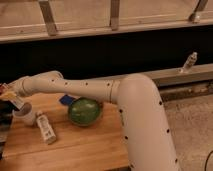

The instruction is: Place the eraser in the ceramic cup

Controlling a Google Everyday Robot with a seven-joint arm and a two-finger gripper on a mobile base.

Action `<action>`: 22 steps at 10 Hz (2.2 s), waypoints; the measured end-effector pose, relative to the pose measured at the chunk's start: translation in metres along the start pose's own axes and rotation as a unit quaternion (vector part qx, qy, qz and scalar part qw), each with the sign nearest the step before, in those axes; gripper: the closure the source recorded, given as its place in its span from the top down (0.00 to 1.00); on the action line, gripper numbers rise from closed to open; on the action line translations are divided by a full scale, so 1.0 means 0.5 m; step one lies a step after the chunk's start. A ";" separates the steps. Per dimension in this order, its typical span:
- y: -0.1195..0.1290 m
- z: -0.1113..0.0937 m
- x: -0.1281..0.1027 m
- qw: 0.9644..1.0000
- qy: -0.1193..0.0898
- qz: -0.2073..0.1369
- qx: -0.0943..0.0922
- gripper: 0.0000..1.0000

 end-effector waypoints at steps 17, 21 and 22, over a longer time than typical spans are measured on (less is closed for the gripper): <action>0.008 -0.017 0.091 1.000 -0.008 0.004 0.007 0.64; 0.007 -0.017 0.091 1.000 -0.008 0.004 0.007 0.80; 0.007 -0.017 0.090 1.000 -0.008 0.004 0.008 0.80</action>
